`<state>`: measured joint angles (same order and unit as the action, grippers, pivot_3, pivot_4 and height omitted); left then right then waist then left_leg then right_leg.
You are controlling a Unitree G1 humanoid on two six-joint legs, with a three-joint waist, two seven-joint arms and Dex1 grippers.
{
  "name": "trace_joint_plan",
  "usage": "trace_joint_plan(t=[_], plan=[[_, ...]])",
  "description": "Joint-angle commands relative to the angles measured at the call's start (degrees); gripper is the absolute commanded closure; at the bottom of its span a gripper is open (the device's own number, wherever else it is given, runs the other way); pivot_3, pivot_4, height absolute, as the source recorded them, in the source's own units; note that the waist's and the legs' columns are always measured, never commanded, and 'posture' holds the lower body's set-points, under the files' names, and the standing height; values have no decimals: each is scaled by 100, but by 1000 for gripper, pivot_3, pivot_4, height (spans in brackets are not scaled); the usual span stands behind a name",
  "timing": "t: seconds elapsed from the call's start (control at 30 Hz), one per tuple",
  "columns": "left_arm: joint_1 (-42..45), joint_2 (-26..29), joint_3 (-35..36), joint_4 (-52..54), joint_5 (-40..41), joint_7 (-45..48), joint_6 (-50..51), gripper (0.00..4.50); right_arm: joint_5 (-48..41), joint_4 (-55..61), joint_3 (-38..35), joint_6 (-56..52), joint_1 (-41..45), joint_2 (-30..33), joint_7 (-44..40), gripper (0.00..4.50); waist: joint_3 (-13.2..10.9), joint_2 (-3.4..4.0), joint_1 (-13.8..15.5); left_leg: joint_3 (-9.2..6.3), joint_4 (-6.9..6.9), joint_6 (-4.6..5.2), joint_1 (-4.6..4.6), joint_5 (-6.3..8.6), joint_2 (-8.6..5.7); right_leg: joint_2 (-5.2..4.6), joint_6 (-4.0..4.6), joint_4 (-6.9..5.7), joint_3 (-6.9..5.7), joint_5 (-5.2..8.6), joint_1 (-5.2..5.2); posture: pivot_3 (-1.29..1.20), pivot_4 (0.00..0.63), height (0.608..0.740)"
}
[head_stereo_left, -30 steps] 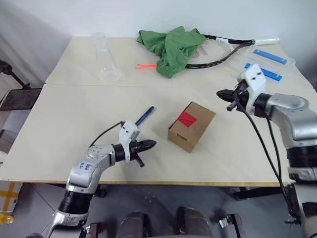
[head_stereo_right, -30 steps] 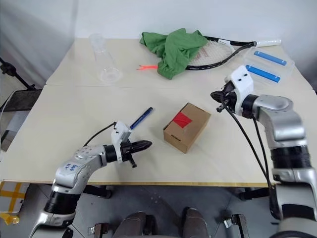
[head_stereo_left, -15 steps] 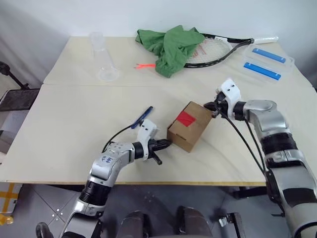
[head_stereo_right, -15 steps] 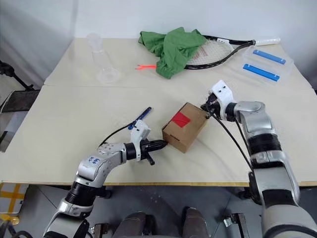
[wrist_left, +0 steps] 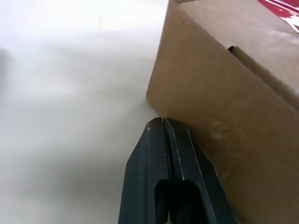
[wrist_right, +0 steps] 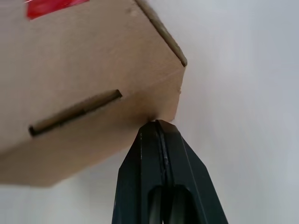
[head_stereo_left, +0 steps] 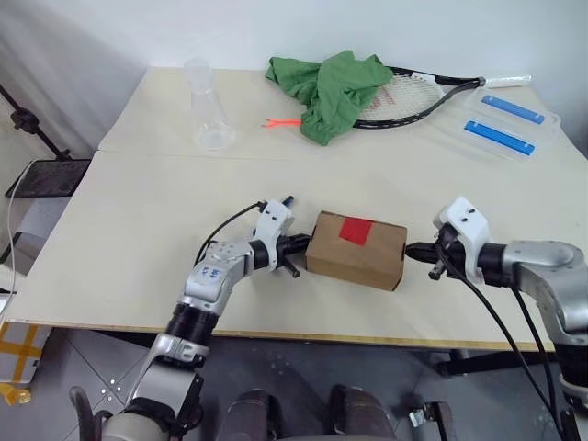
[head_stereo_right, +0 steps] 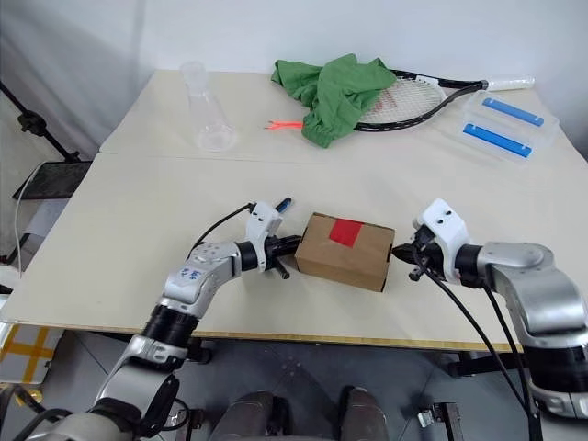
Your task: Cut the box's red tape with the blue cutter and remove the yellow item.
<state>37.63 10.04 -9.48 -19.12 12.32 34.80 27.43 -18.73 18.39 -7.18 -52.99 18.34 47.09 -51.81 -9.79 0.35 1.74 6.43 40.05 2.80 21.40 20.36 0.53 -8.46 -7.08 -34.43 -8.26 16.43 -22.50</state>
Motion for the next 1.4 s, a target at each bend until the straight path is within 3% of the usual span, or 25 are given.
trace_joint_plan(t=[0.03, 0.33, 0.8, 1.07, 1.33, 1.4], plan=[[401, -502, -329, -590, -99, 406, -488, 4457, -498, 991, -343, -395, -257, 29, 114, 4500, -1, -1, 33, -3, 0, 1, 1, 0, -4, -3, 0, -1, -2, 0, 0, 0, 150, 740], [1022, -977, -276, -1872, -487, 725, -1350, 4457, -630, 1597, -557, -702, -986, 355, 252, 4500, -3, -5, 141, -5, 2, 10, 4, 1, -16, -12, -3, 2, -3, -2, 0, 0, 150, 740], [1341, -1307, -56, -2489, -616, 776, -1798, 4457, -444, 1571, -432, -481, -1337, 835, 290, 4500, -8, -14, 125, -10, 1, 12, 9, 1, -14, -10, -5, 7, -7, -3, -2, 0, 150, 740], [999, -1182, 131, -1704, -566, 517, -1758, 4457, -256, 1524, -344, -402, -1566, 1237, 272, 4500, -13, -22, 100, -12, 0, 12, 14, 1, -11, -9, -6, 12, -12, -3, -3, 0, 150, 740], [686, -600, 443, -532, -474, 260, -1481, 4457, 281, 447, -340, 678, -1594, 1728, 187, 4500, -19, -32, 84, -15, 0, 11, 15, 1, -7, -6, -8, 18, -16, -4, 0, 0, 150, 740], [640, -456, 568, -194, -425, 122, -1209, 4074, 151, 250, -410, 659, -1489, 1913, -110, 4333, -19, -31, 75, -14, 0, 11, 15, 1, -7, -6, -8, 17, -17, -4, -1, 0, 150, 740]])
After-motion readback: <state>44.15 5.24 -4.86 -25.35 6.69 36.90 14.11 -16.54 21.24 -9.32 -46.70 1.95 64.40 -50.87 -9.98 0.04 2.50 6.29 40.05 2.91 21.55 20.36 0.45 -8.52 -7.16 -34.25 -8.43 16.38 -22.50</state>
